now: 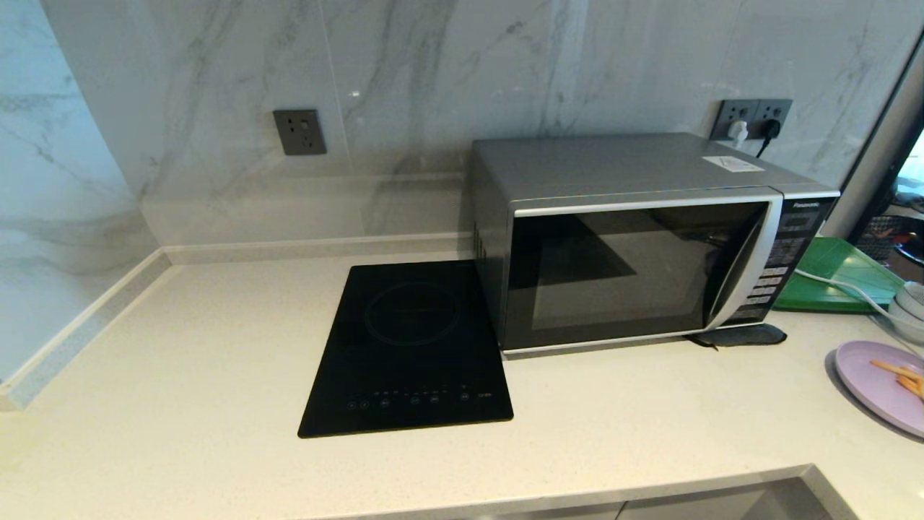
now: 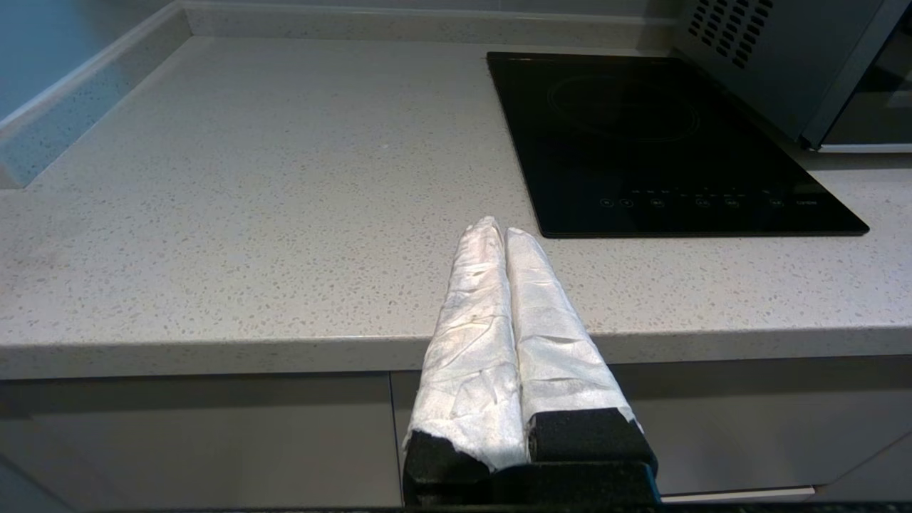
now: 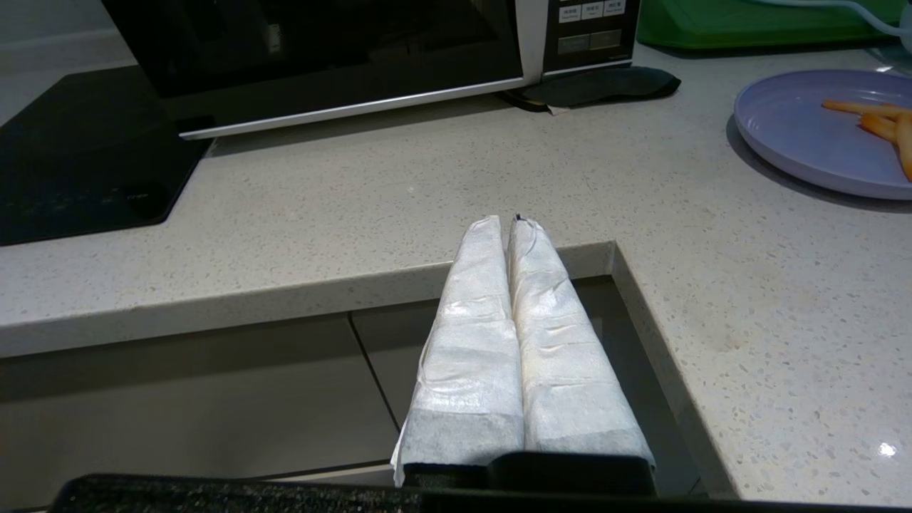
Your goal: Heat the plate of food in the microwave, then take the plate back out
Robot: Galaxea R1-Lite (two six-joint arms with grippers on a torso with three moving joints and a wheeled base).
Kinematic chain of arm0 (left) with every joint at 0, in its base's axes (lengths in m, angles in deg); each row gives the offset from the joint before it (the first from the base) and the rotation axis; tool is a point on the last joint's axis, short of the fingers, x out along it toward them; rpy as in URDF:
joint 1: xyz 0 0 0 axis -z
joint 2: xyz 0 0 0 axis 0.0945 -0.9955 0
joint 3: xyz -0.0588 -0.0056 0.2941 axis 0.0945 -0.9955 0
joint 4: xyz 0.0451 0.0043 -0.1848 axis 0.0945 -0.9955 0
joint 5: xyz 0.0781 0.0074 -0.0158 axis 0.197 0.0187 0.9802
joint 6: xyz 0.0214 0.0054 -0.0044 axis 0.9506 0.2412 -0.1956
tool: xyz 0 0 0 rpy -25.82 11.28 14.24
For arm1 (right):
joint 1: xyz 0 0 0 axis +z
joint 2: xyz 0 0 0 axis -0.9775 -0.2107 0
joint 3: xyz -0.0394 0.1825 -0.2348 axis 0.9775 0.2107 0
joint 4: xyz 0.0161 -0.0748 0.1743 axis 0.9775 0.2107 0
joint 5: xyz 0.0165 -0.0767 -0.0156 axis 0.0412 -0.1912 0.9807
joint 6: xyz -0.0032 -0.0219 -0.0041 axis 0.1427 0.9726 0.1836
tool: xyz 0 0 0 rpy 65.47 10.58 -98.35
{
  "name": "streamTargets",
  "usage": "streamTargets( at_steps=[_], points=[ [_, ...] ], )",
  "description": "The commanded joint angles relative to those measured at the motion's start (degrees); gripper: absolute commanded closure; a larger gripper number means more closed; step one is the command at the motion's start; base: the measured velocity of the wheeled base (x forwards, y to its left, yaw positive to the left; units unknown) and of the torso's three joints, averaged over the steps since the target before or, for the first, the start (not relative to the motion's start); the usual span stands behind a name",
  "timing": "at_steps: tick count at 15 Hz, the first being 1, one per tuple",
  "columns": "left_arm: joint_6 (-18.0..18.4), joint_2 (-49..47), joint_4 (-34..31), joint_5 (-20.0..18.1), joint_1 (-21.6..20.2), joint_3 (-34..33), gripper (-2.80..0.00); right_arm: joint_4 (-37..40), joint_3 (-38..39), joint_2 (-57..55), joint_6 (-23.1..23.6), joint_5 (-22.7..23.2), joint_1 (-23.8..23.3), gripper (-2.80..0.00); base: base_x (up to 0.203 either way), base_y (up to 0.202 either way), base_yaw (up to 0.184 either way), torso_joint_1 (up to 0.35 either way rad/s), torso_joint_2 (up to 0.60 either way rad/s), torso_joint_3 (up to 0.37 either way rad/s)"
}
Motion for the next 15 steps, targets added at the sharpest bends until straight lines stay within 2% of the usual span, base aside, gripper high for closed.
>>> streamTargets(
  at_steps=[1,15],
  points=[
    [0.0,0.0,0.0,0.0,0.0,0.0,0.0,0.0,0.1,0.0,0.0,0.0,0.0,0.0,0.0,0.0,0.0,0.0,0.0,0.0],
    [0.0,0.0,0.0,0.0,0.0,0.0,0.0,0.0,0.1,0.0,-0.1,-0.2,0.0,0.0,0.0,0.0,0.0,0.0,0.0,0.0]
  ],
)
